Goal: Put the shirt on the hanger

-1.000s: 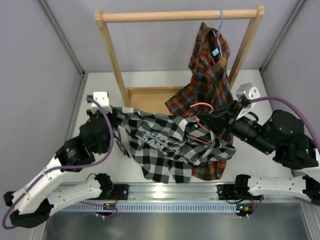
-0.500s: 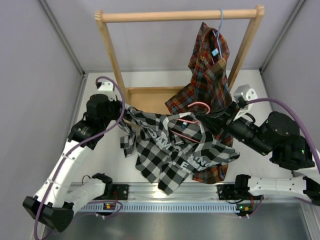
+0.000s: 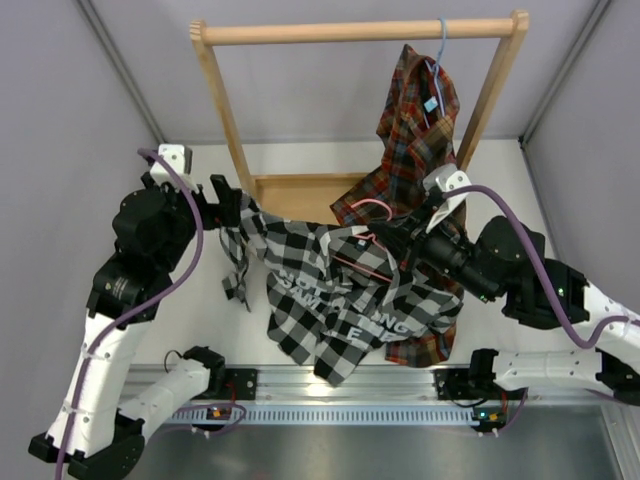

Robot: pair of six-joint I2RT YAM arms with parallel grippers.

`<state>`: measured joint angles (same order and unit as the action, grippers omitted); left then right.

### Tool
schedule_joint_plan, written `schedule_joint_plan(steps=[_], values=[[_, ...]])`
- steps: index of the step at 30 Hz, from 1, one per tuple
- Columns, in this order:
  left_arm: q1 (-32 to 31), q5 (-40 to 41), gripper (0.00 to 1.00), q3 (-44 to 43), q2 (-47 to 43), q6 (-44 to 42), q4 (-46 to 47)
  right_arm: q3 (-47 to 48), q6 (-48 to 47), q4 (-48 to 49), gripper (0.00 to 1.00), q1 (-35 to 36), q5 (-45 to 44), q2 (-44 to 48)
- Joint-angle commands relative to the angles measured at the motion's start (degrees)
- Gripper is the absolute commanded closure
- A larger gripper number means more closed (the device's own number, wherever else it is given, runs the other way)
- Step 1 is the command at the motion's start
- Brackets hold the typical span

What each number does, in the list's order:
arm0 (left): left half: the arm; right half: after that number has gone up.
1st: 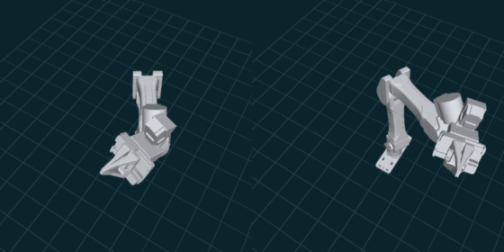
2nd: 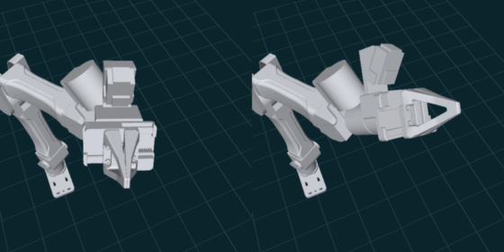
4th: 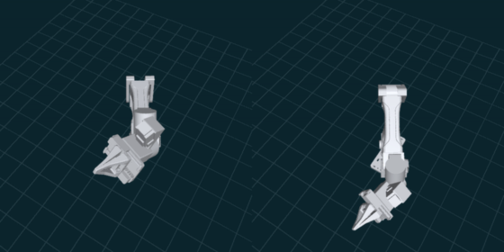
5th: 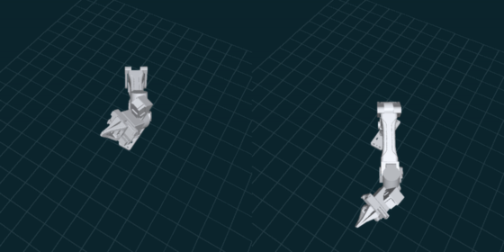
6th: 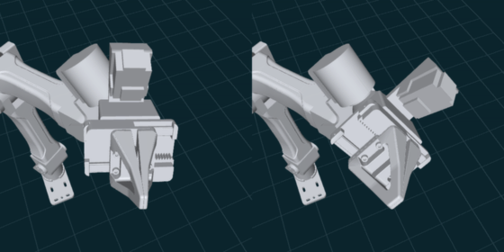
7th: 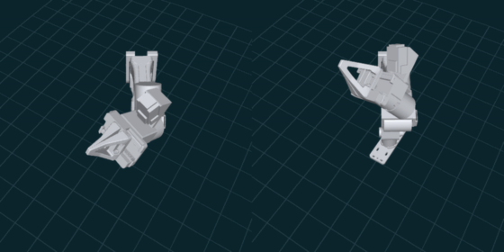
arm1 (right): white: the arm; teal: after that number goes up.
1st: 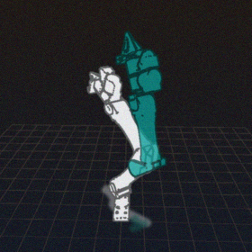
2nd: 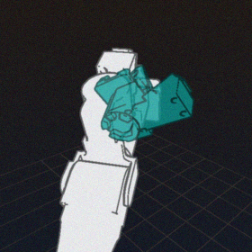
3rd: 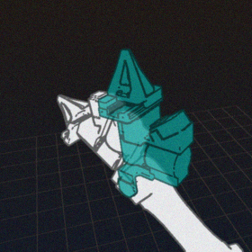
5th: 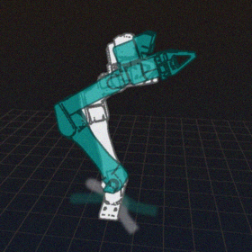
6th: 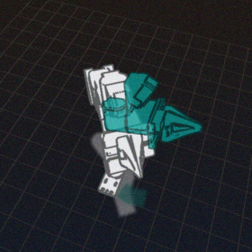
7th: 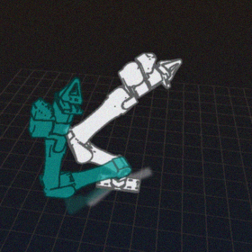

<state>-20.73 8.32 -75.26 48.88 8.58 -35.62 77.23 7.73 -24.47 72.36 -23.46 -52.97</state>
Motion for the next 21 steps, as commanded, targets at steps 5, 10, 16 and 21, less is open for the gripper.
schedule_joint_plan(steps=[5,10,16,21], values=[[0.34,2.16,0.02,-5.50,-0.37,-1.11,-5.69,1.52,0.27,6.28,1.00,0.33,-5.36,1.91],[0.25,-37.94,0.02,-8.14,0.42,-2.52,2.02,2.83,0.71,4.96,1.00,0.33,-5.81,1.38],[-1.41,-65.00,0.02,-7.71,3.32,-12.76,8.28,4.51,2.03,1.09,1.00,0.24,-2.12,0.41],[-12.03,-55.82,0.02,-3.59,3.58,-24.72,8.72,5.65,2.64,-1.45,1.00,0.24,3.33,-0.64]])
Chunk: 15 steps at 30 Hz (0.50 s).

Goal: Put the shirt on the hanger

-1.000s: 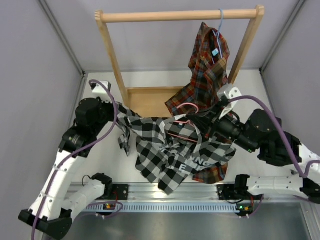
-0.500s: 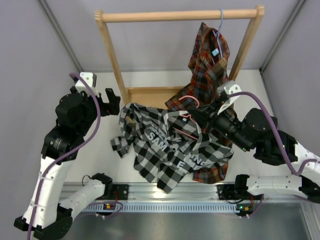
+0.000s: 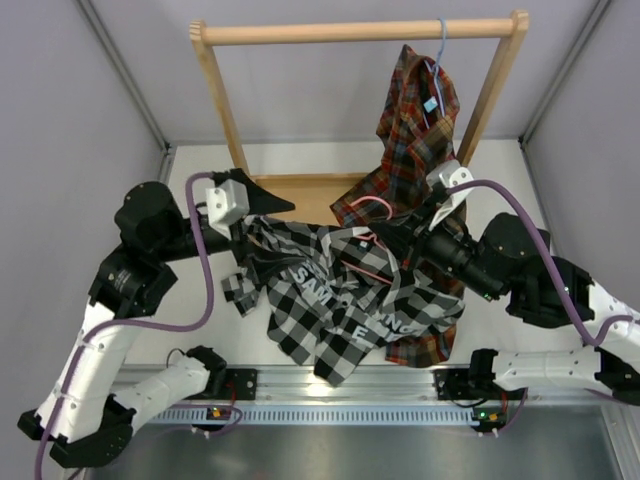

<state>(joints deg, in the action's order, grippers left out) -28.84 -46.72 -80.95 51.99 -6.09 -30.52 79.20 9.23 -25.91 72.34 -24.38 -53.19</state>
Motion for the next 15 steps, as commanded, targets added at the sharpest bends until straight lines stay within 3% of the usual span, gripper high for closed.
schedule_joint_plan(steps=[1,4,10,15], values=[[-6.03,2.04,0.02,2.98,0.57,-11.39,4.24,4.12,1.22,-0.63,1.00,0.26,5.04,-0.60],[-12.55,12.66,0.02,9.72,-1.53,-15.87,10.89,4.47,1.75,-1.16,1.00,0.26,7.24,-0.78],[-13.61,14.81,0.02,18.45,-4.88,-21.24,20.50,5.00,2.10,-2.39,1.00,0.35,10.49,-0.86],[-13.61,14.47,0.04,17.58,-2.68,-20.29,20.51,4.65,1.84,-2.74,1.00,0.26,12.52,-1.30]])
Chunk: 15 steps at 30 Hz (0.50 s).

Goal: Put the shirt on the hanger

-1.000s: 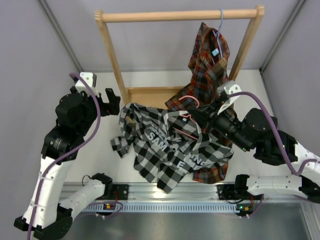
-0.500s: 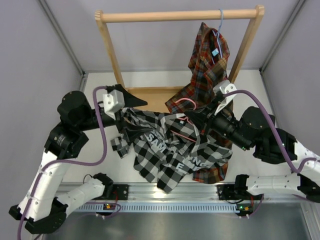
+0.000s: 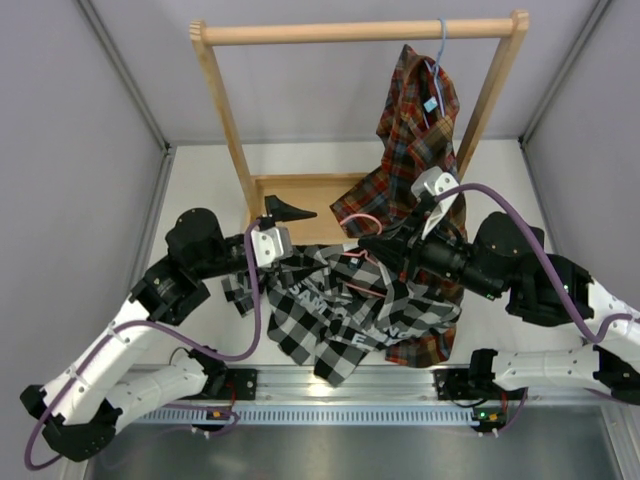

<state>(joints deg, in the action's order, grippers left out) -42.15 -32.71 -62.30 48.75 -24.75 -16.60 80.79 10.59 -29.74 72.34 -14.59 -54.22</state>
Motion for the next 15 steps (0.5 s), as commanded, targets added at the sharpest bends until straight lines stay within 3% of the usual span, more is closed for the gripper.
schedule_joint_plan(steps=[1,5,7,10,11,14,15], values=[[-0.30,0.02,0.03,-1.24,0.90,-0.92,6.49,2.97,0.48,1.08,1.00,0.26,2.81,-0.19],[-0.21,-5.60,0.02,-4.13,3.88,-1.62,-1.75,2.53,0.13,0.47,1.00,0.35,2.99,0.16],[-0.21,-7.80,0.07,-6.68,5.21,-1.79,-7.11,2.26,-0.04,0.38,1.00,0.26,3.16,0.43],[-0.21,-9.04,0.23,-9.06,8.45,-1.53,-11.78,2.35,-0.04,0.38,1.00,0.26,4.65,0.69],[-0.30,-9.39,0.37,-9.50,8.90,-1.44,-12.57,2.35,-0.04,0.38,1.00,0.26,5.09,0.86],[-0.30,-10.88,0.56,-10.99,10.04,-0.91,-14.16,2.18,-0.13,0.38,1.00,0.26,5.54,1.22],[-0.21,-11.32,0.68,-11.43,10.39,-0.65,-14.42,2.00,-0.22,0.38,1.00,0.26,5.36,1.48]])
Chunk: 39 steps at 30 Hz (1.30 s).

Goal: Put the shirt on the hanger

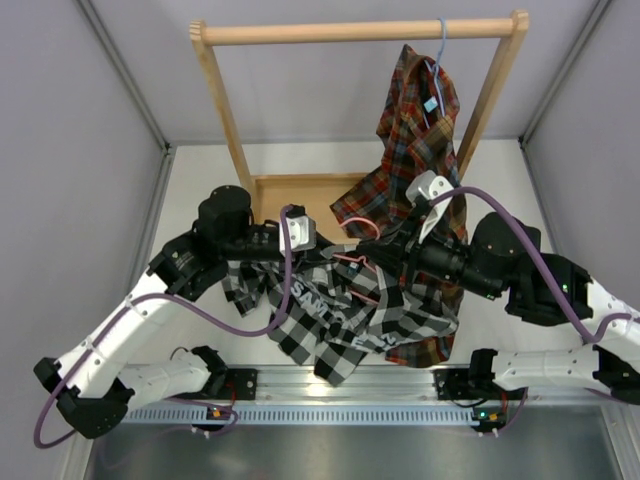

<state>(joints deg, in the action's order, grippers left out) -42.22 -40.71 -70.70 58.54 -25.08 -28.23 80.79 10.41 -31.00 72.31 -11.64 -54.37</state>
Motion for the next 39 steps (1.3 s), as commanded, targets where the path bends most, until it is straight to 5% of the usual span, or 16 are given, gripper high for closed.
schedule_joint_plan(steps=[1,3,4,9,13,22,32,39], values=[[-0.23,-4.46,0.74,-4.09,0.78,-0.23,-3.84,1.65,-0.04,1.65,1.00,0.28,2.24,1.72],[-0.15,-5.25,0.83,-5.15,1.57,-0.32,-4.90,1.21,-0.22,1.65,1.00,0.28,2.06,2.16],[-0.15,-6.13,0.97,-6.11,1.75,-0.49,-5.52,0.77,-0.31,1.82,1.00,0.28,2.15,2.34],[-0.15,-9.38,1.00,-8.40,3.77,-0.67,-9.03,-0.90,-0.83,2.35,1.00,0.28,2.23,3.39],[-0.15,-12.02,1.00,-10.25,5.00,-2.42,-12.89,-2.65,-3.38,0.87,0.51,0.20,3.38,6.11],[-0.15,-18.34,1.00,-12.27,3.86,-1.73,-16.07,-5.19,-9.89,-19.70,0.34,0.28,11.45,15.96],[-0.15,-22.75,1.00,-13.33,5.27,0.65,-16.07,-11.10,-16.38,-13.56,0.33,0.28,24.11,14.29],[-0.15,-23.45,1.00,-12.98,4.56,1.35,-16.07,-13.20,-17.01,-6.10,0.38,0.28,20.17,14.99]])
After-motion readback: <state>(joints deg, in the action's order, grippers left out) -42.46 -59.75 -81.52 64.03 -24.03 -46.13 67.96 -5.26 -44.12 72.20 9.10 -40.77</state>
